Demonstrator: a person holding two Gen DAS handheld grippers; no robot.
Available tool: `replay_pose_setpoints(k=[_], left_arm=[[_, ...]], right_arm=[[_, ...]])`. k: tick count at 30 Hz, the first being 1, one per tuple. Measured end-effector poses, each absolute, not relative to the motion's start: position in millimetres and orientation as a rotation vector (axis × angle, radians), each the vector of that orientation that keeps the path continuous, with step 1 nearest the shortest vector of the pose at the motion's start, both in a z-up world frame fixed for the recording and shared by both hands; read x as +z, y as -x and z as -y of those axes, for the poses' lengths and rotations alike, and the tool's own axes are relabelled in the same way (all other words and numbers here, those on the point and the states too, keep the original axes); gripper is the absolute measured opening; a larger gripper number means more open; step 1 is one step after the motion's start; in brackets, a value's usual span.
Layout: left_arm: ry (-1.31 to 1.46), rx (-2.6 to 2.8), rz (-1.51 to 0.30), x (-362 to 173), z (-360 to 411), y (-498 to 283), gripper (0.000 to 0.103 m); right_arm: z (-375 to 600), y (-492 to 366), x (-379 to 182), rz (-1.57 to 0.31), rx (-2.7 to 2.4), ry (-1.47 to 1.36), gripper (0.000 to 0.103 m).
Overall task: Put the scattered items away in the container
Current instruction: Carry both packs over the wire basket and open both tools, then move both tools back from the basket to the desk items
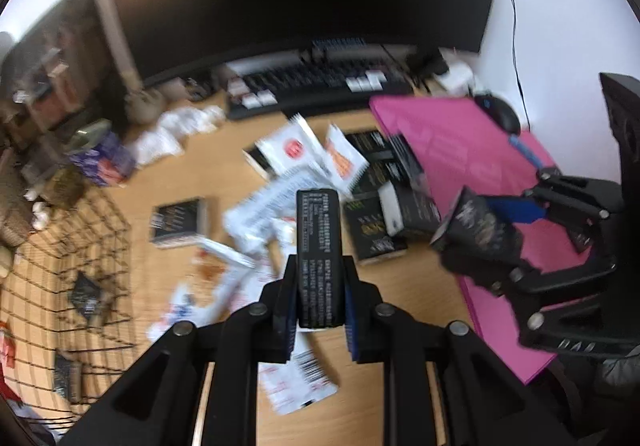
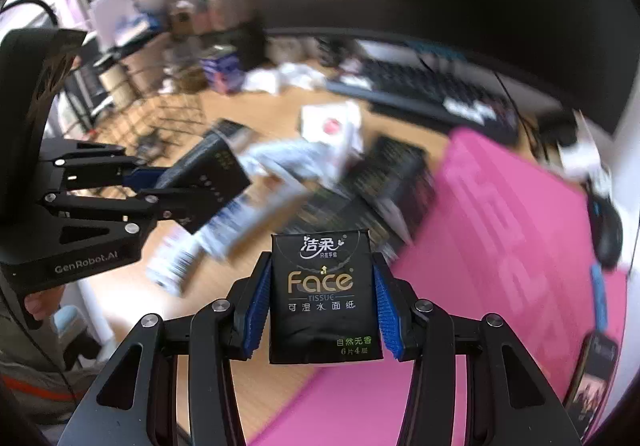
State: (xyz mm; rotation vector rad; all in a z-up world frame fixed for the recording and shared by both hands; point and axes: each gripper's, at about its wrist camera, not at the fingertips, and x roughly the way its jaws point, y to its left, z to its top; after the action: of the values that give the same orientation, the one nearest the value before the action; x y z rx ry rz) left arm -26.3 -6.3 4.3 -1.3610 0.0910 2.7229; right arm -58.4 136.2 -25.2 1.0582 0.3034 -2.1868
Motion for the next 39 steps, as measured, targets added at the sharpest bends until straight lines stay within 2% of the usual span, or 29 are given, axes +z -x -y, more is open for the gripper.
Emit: replay_pose_setpoints(k=[5, 10, 13, 17, 26, 28, 29, 30, 31, 33, 39], left_arm=[[1.263, 2.883, -0.010, 52, 64, -5, 0.020], [1.280, 3.097, 0.083, 75, 146, -36, 0.020], [1.354, 3.223, 0.080, 71, 189, -50, 0.020], [1.419, 3.240, 0.215, 59, 233, -61, 0.020], [1.467, 3.219, 0.287, 40, 257, -60, 0.021], [1.449, 3.230, 0.267, 39, 255, -58, 0.035], [1.446, 3.238, 0.254, 39, 254, -58, 0.054], [1.442, 3.270, 0.236, 40, 254, -58, 0.068], [1.431, 3.291, 0.229, 41, 254, -58, 0.072], [1.410, 3.290, 0.235, 42, 255, -59, 0.075], [1.398, 3.283, 0.229, 46, 249, -59, 0.075]], right_arm=[[-70, 41, 20, -0.331, -2.077, -0.910, 0.047], [25, 21, 50, -0.376, -1.929, -0.798, 0.047], [82, 10, 56, -0.420, -1.853, -0.762, 0.047], [140, 7, 48, -0.429, -1.758, -0.788, 0.047], [174, 8, 25, -0.417, -1.687, -0.828, 0.048], [173, 9, 21, -0.437, -1.693, -0.824, 0.049], [173, 9, 21, -0.447, -1.705, -0.813, 0.052], [172, 10, 21, -0.451, -1.719, -0.803, 0.059], [170, 12, 21, -0.446, -1.733, -0.797, 0.061], [167, 19, 19, -0.415, -1.732, -0.813, 0.066], [161, 24, 20, -0.383, -1.726, -0.834, 0.066]])
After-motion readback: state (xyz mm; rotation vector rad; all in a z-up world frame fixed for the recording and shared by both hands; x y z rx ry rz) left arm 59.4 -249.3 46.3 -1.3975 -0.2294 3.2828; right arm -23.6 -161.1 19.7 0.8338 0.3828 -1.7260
